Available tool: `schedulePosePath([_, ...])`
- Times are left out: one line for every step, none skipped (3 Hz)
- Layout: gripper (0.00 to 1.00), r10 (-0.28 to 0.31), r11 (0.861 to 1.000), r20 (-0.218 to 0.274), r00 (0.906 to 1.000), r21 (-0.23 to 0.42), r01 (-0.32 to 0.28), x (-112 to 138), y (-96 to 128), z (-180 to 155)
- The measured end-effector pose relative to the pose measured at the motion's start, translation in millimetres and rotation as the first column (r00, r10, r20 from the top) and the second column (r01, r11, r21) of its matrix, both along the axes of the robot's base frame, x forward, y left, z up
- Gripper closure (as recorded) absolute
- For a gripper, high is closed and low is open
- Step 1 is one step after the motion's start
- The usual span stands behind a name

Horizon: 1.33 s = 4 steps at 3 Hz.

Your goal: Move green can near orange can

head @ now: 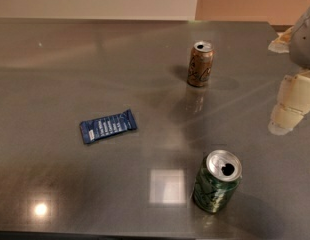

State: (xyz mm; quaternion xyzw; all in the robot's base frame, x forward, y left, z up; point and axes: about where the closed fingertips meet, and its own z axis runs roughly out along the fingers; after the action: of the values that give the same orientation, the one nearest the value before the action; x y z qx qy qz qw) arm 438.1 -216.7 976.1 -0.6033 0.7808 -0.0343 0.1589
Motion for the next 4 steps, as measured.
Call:
schedulePosePath([0.0,0.0,1.0,0.0,1.0,0.0,0.0,0,0,0])
schedulePosePath([0.0,0.071,0.997,-0.021,0.9973,-0.013,-0.071,-9,10,-8])
schedulePosePath([0.0,0.154,0.988,-0.045,0.987,-0.007,-0.155,-28,24,-21])
schedulePosePath([0.0,0.237,0.971,-0.086,0.9677,0.002,-0.238,-52,34,-39])
